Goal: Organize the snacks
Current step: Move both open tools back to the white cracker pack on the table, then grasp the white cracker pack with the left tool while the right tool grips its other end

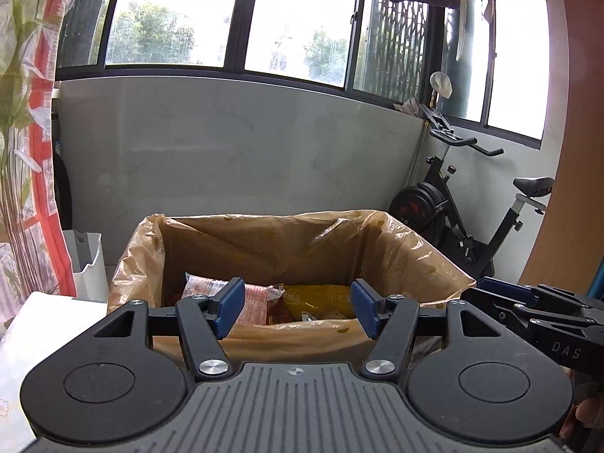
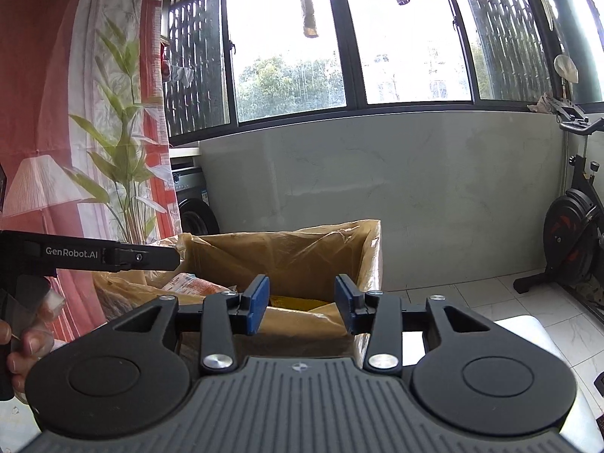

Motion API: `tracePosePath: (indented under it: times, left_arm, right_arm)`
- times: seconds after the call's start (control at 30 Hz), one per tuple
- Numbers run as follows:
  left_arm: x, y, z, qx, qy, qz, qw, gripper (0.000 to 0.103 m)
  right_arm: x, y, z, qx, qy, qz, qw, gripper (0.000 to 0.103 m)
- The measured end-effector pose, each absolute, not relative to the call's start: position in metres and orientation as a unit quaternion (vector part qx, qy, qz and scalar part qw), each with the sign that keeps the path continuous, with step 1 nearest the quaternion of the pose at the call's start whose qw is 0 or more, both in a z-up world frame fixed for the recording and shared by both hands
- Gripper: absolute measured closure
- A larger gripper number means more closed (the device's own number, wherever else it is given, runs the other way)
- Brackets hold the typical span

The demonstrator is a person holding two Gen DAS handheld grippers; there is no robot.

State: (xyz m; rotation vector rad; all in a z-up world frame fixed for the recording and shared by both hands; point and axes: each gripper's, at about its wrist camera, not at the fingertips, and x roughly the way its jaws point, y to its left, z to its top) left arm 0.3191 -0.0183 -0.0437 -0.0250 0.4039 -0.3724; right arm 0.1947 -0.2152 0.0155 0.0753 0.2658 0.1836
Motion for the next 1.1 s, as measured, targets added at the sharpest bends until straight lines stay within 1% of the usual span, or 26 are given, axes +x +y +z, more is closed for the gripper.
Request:
tracePosePath:
  times: [0.13,0.23,0.37,0.53,0.63,0.7,0.87,0.93,1.1]
  left_arm:
    - [0.290,0.004,-0.052,-0.034,0.212,-0.180,0.960,0.038]
    - [0.272,0.016,-0.065,-0.053,0.227,-0.165,0.958,0.039]
    - [0.259,0.023,-0.092,-0.070,0.252,-0.153,0.953,0.039]
    - [0.262,0.031,-0.137,-0.095,0.317,-0.140,0.933,0.040]
    - [0.271,0.033,-0.167,-0.118,0.367,-0.135,0.913,0.040]
    - [0.273,0.041,-0.186,-0.132,0.396,-0.131,0.899,0.043]
    - [0.284,0.044,-0.211,-0.154,0.427,-0.134,0.881,0.043]
    - [0.284,0.042,-0.217,-0.160,0.433,-0.144,0.875,0.043]
    - [0.286,0.034,-0.229,-0.158,0.443,-0.159,0.868,0.043]
  right_arm:
    - [0.167,-0.209,0.006,0.036,0.130,0.101,0.986,0.059]
    - [0.153,-0.200,-0.008,0.030,0.147,0.111,0.982,0.059]
    - [0.151,-0.185,-0.038,0.048,0.206,0.132,0.968,0.059]
    - [0.158,-0.163,-0.082,0.007,0.281,0.148,0.948,0.059]
    - [0.161,-0.159,-0.110,-0.016,0.345,0.148,0.927,0.058]
    - [0.159,-0.157,-0.124,-0.033,0.370,0.152,0.916,0.054]
    - [0.153,-0.142,-0.138,-0.097,0.377,0.177,0.904,0.030]
    - [0.153,-0.136,-0.139,-0.119,0.370,0.190,0.901,0.027]
    - [0.158,-0.128,-0.141,-0.156,0.363,0.221,0.892,0.027]
